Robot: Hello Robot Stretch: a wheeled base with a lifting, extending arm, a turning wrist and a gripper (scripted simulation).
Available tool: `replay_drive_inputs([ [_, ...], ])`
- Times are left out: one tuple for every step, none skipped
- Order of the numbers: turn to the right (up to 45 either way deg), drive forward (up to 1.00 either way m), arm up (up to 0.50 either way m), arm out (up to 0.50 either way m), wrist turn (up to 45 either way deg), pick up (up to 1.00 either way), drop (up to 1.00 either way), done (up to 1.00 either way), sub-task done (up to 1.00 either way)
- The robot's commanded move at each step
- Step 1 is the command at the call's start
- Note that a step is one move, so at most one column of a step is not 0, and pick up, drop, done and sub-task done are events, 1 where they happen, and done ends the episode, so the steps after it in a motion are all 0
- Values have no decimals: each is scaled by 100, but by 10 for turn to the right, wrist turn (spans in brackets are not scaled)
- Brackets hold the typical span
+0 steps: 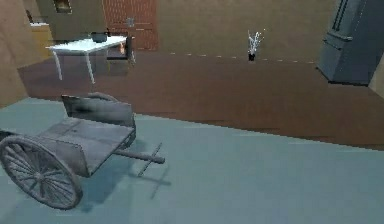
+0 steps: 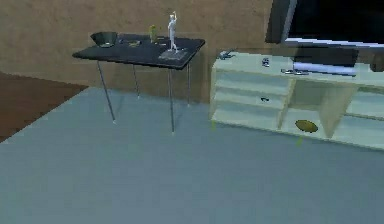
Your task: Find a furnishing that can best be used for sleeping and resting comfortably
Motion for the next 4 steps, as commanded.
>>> replay_drive_inputs([
  [450,0,0,0,0,0,0,0,0],
  [450,0,0,0,0,0,0,0,0],
  [150,0,0,0,0,0,0,0,0],
  [0,15,0,0,0,0,0,0,0],
])
